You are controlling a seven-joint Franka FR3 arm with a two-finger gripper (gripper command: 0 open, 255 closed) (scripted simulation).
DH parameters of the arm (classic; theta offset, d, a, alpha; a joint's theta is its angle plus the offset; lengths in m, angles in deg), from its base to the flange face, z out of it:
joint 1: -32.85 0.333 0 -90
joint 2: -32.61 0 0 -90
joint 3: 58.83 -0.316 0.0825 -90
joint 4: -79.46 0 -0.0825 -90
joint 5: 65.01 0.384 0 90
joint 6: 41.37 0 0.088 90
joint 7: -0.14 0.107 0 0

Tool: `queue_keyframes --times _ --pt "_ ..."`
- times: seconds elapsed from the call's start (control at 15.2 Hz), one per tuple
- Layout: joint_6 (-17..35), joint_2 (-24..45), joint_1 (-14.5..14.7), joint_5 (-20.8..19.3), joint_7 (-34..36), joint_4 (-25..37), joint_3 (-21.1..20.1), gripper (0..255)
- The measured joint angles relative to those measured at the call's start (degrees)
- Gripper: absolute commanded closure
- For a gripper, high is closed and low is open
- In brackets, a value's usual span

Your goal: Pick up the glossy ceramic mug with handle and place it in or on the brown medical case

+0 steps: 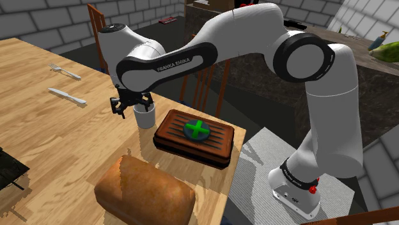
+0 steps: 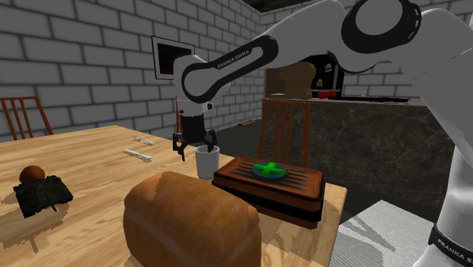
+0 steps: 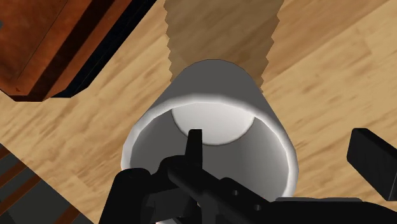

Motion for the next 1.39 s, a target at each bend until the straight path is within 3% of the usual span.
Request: queue_keyframes --times 0.73,1.39 --pt "-0.2 -0.1 -0.1 0.1 -0.1 0.0 0.0 255" --pt "-6.3 -1.9 0.2 1.0 -1.1 4.6 -0.6 255"
